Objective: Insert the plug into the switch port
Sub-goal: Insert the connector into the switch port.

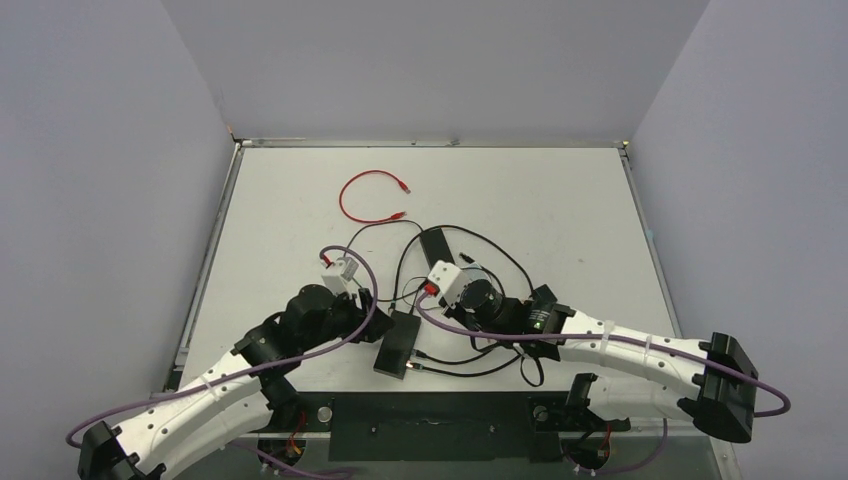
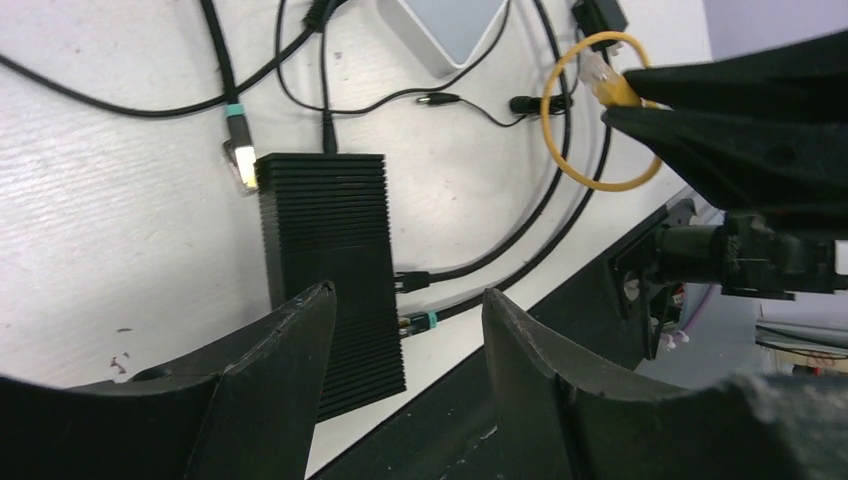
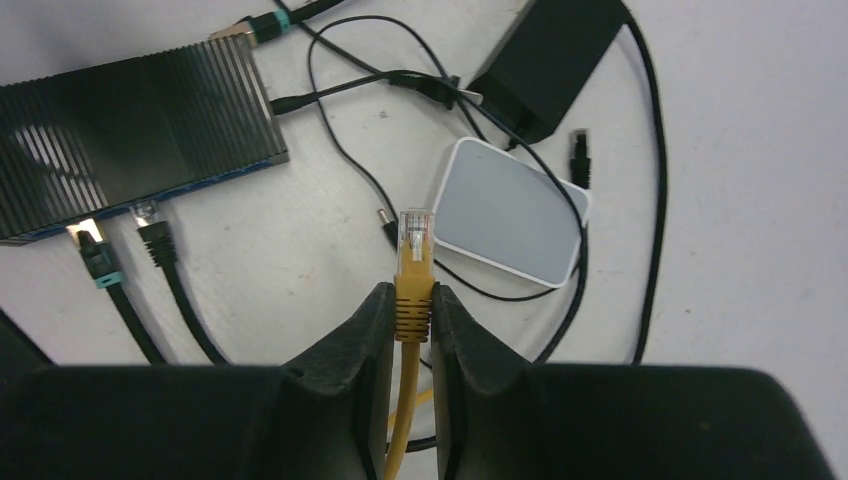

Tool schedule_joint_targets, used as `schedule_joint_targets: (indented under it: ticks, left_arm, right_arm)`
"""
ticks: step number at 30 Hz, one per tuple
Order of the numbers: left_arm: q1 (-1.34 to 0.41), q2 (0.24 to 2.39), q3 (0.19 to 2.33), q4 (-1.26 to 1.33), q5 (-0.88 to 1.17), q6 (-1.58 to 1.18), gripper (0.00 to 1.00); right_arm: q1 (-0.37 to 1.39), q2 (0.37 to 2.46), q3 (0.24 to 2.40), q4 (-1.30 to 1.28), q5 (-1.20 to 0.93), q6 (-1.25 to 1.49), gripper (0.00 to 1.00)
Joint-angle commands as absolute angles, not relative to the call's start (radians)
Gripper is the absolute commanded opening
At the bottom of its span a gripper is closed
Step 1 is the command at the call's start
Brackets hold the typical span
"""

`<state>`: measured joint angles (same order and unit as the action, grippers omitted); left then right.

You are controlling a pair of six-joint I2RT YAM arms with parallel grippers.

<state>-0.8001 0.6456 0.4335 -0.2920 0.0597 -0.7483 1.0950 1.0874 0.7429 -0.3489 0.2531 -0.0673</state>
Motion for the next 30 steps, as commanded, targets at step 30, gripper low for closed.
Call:
schedule_joint_targets:
  ticks: [30]
  left_arm:
    - [-0.63, 0.894, 0.268, 0.026, 0.206, -0.774, 0.53]
  right_arm:
    - [1.141, 1.469, 0.712, -0.052, -0.065, 0.07, 0.0]
